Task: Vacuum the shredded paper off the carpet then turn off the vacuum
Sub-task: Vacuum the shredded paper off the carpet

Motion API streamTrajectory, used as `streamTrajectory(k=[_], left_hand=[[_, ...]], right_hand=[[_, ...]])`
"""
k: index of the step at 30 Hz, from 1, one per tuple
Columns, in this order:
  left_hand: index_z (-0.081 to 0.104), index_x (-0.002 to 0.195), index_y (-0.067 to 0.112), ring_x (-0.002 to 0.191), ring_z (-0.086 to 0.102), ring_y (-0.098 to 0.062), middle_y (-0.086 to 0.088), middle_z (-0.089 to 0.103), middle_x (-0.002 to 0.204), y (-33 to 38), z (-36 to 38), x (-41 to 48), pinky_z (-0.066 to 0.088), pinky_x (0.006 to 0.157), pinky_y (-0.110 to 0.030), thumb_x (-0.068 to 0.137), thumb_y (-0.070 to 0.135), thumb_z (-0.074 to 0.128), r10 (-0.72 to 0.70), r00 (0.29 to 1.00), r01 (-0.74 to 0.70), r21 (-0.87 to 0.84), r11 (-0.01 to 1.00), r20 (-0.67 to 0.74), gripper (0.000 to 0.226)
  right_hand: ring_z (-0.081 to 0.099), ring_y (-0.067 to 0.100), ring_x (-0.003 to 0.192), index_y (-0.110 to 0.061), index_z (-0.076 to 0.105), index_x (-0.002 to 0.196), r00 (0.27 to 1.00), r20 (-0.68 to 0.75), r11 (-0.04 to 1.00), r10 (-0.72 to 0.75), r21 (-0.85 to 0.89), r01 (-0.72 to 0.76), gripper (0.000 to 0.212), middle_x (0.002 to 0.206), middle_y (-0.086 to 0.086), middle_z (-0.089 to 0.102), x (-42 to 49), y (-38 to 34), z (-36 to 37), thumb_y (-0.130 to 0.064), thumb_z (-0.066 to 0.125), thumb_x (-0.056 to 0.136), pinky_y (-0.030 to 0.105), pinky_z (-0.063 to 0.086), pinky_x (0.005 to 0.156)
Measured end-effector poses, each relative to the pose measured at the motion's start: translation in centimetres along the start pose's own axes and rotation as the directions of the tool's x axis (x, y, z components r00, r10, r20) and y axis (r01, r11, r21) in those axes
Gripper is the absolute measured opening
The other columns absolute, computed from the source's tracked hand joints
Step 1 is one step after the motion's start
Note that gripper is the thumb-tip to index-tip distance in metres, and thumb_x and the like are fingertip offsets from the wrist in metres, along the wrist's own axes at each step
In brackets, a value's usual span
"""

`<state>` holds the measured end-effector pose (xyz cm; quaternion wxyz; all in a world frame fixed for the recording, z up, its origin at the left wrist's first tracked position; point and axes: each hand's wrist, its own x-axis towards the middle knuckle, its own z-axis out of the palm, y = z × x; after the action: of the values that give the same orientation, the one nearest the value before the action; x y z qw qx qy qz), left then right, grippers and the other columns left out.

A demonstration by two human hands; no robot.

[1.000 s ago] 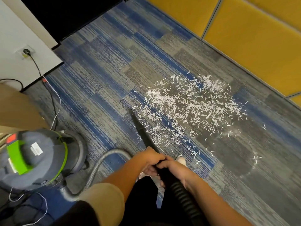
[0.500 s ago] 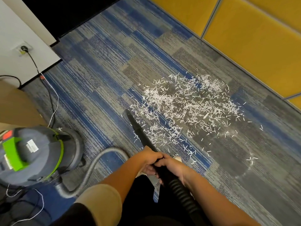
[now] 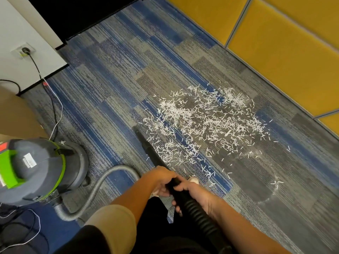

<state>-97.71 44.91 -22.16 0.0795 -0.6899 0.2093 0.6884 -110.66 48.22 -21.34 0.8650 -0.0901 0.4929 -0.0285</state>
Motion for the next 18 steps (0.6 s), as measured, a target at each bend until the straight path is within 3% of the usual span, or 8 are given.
streamTrajectory(k=[6, 11, 18], left_hand=[[0.052, 0.084, 0.008, 0.066, 0.058, -0.015, -0.008, 0.059, 0.077, -0.5, -0.1, -0.1, 0.054, 0.065, -0.026, 0.100, 0.022, 0.043, 0.004, 1.000, -0.004, -0.027, 1.000, -0.020, 0.023], [0.049, 0.081, 0.009, 0.069, 0.060, -0.017, -0.009, 0.059, 0.078, 0.5, 0.4, -0.2, 0.055, 0.076, -0.032, 0.099, 0.021, 0.045, 0.034, 0.999, -0.034, -0.038, 0.999, 0.002, 0.021], [0.046, 0.085, 0.012, 0.068, 0.062, -0.016, -0.007, 0.062, 0.081, 2.4, 1.5, -0.5, 0.055, 0.066, -0.030, 0.098, 0.022, 0.048, 0.090, 0.996, -0.089, -0.008, 0.996, 0.008, 0.017]], right_hand=[[0.055, 0.023, 0.044, -0.040, 0.042, 0.120, 1.000, 0.015, 1.000, 0.018, -0.017, -0.018, 0.039, 0.066, 0.017, 0.055, 0.5, -0.1, -0.2, -0.010, 0.037, 0.096, 0.025, 0.048, 0.040], [0.054, 0.023, 0.043, -0.040, 0.038, 0.129, 0.999, -0.025, 0.999, -0.036, -0.002, 0.036, 0.045, 0.065, 0.016, 0.054, -0.1, -0.4, -0.7, -0.009, 0.036, 0.096, 0.024, 0.047, 0.039], [0.055, 0.022, 0.041, -0.038, 0.033, 0.140, 0.988, -0.094, 0.989, -0.123, 0.076, 0.131, 0.055, 0.068, 0.018, 0.053, -1.5, -0.8, -1.6, -0.005, 0.038, 0.096, 0.025, 0.047, 0.035]])
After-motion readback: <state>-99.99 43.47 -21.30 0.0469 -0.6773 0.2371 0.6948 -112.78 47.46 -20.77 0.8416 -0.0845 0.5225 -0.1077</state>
